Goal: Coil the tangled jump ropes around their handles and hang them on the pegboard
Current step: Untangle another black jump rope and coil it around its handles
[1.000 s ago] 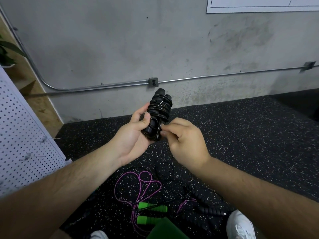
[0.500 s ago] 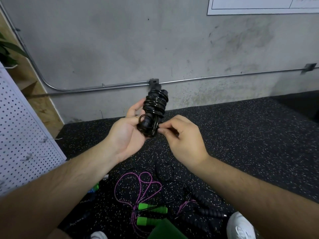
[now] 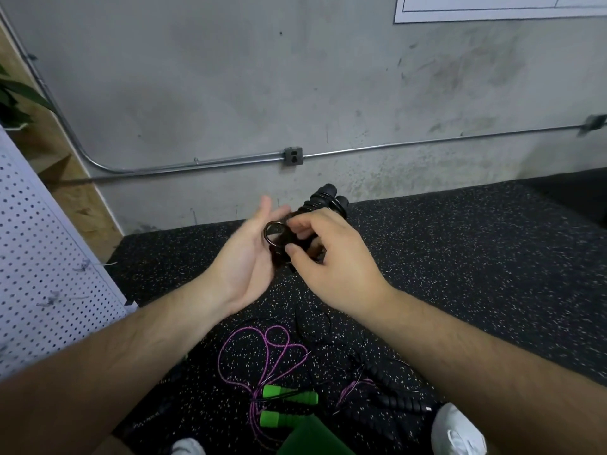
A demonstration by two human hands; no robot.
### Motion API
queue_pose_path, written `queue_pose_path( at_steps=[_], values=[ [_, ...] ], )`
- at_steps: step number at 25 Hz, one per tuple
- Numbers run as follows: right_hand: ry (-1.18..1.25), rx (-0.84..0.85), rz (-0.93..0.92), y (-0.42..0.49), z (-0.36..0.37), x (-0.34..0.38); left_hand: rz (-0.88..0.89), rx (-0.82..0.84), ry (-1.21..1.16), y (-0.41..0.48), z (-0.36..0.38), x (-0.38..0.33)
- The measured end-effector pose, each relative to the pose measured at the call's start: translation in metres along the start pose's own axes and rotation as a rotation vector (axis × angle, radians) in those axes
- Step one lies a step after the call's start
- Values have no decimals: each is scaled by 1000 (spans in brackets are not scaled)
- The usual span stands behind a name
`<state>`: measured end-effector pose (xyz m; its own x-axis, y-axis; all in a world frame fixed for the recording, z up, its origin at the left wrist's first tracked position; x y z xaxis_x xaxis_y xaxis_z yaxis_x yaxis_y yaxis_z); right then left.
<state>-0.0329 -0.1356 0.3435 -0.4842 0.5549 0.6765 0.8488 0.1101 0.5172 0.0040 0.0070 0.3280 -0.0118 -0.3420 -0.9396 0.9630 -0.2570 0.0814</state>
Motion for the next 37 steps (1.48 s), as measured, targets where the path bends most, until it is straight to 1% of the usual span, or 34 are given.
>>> queue_pose_path(
  at_steps=[3, 5, 9, 11, 13, 15, 17, 19, 21, 23, 25, 29, 31, 32, 33, 35, 37],
  values=[
    [-2, 15, 20, 1, -3, -4, 79, 136, 149, 3, -1, 8],
    [-8, 34, 44, 3, -5, -7, 70, 146, 222, 4, -5, 5],
    [-88, 121, 73, 8, -11, -10, -10, 140, 294, 3, -10, 2],
    [-132, 148, 94, 12, -16, -12, 21, 130, 357, 2, -9, 1],
    [-141, 127, 149, 17, -21, -14, 64, 103, 393, 2, -9, -1],
    [-152, 80, 197, 19, -21, -14, 79, 130, 430, 1, -10, 1],
    [-123, 28, 247, 20, -21, -14, 111, 178, 594, 0, -8, 5],
    [-82, -4, 286, 21, -21, -15, 163, 149, 729, 2, -8, 7],
    [-21, 2, 309, 22, -22, -14, 176, 117, 756, 6, -12, 5],
    [18, 14, 306, 23, -22, -13, 156, 152, 764, 6, -16, 4],
    [-13, 11, 291, 24, -22, -15, 143, 181, 754, 5, -16, 4],
    [-17, -78, 308, 28, -30, -25, 154, 144, 728, 5, -20, -1],
    [-11, -137, 311, 28, -37, -30, 149, 162, 729, 5, -21, -4],
    [-5, -131, 312, 28, -39, -32, 147, 169, 721, 4, -21, -3],
    [12, -96, 317, 29, -39, -35, 146, 171, 704, 3, -22, -1],
    [33, 60, 310, 29, -32, -44, 146, 148, 685, 4, -27, 1],
    [-88, 231, 226, 28, -25, -52, 148, 116, 668, 5, -32, -3]
  ],
)
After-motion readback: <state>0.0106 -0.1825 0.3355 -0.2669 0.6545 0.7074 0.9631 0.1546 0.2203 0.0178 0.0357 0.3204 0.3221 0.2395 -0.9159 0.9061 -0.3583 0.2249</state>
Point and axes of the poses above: each hand's wrist, its own y-axis towards the middle knuckle, its own z-axis out of the palm, x = y × z, the point moved 3 cm from there along y, towards the middle knuckle, and after that the axes turned 6 degrees about z, right-handed, at the moved point
